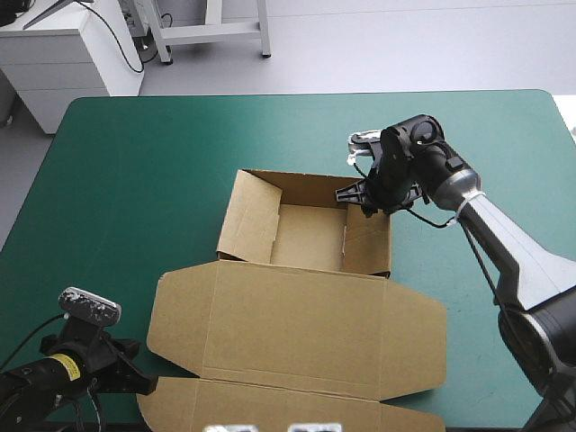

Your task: Fold the box

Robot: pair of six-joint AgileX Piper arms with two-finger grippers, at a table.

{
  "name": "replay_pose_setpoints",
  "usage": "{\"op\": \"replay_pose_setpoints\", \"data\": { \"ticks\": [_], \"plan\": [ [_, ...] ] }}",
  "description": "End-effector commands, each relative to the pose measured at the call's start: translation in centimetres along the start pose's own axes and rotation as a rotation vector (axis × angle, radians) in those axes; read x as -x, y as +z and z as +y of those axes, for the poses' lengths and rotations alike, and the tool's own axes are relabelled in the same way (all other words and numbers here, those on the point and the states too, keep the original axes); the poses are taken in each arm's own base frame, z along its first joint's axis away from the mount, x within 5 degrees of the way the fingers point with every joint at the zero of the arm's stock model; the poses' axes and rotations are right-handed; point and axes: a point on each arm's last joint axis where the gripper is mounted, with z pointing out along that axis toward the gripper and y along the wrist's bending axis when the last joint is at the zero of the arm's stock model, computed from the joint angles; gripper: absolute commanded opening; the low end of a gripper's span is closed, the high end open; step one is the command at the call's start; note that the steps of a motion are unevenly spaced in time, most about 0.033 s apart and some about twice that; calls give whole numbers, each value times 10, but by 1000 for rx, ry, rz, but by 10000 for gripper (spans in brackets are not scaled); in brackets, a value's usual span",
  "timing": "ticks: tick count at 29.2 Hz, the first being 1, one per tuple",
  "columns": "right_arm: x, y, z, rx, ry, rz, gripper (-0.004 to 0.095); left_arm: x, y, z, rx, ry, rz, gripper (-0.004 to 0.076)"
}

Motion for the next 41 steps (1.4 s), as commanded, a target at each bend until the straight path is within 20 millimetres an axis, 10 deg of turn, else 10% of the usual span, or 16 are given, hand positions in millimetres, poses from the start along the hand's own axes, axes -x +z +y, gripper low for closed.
{"op": "replay_pose_setpoints", "data": {
  "ticks": [1, 8, 22, 31, 41],
  "plan": [
    [-4, -39, -6, -5, -6, -95, 373, 10, -5, -1, -5, -4, -79, -8],
    [-8, -42, -7, 0, -3, -93, 373, 11, -6, -1, -4, -4, -94, -8],
    [-30, 28, -9, -2, -31, 106, 364, 11, -6, -1, -6, -7, -96, -8],
    [-23, 35, -9, -12, -44, 50, -17, 11, -5, -1, -8, -9, -86, -8],
    [-16, 12, -94, -166, 70, 42, -20, 1, -5, -2, -15, -9, 21, -8]
  ]
}}
